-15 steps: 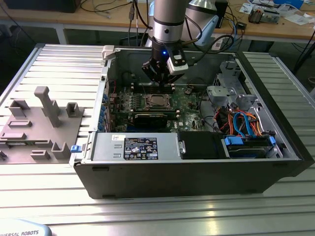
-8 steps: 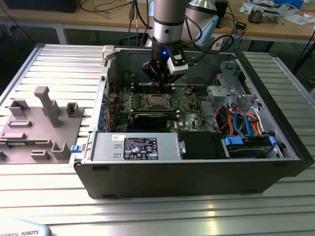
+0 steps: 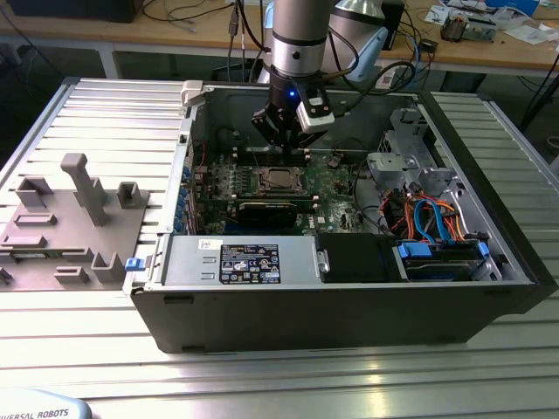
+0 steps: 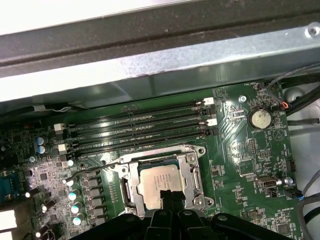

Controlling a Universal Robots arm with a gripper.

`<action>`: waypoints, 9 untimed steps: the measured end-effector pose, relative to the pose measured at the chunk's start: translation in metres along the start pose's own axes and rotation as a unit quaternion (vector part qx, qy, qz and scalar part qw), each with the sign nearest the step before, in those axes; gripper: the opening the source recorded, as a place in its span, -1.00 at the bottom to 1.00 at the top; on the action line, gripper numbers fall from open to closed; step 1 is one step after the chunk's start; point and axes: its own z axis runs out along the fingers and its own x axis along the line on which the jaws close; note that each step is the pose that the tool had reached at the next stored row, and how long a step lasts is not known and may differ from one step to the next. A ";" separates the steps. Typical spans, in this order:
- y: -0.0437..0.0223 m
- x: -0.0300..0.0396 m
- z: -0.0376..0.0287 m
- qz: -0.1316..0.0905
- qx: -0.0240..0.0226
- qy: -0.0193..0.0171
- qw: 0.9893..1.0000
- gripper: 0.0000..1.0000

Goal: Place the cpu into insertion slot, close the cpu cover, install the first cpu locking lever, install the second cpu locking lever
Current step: 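Install the first cpu locking lever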

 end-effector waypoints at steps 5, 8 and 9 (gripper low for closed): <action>0.0000 0.0000 0.0000 -0.001 0.000 0.000 1.000 -0.79; 0.0000 0.0000 0.0000 -0.002 0.000 0.000 1.000 -0.79; 0.0000 0.0000 0.0000 -0.002 0.000 0.000 1.000 -0.79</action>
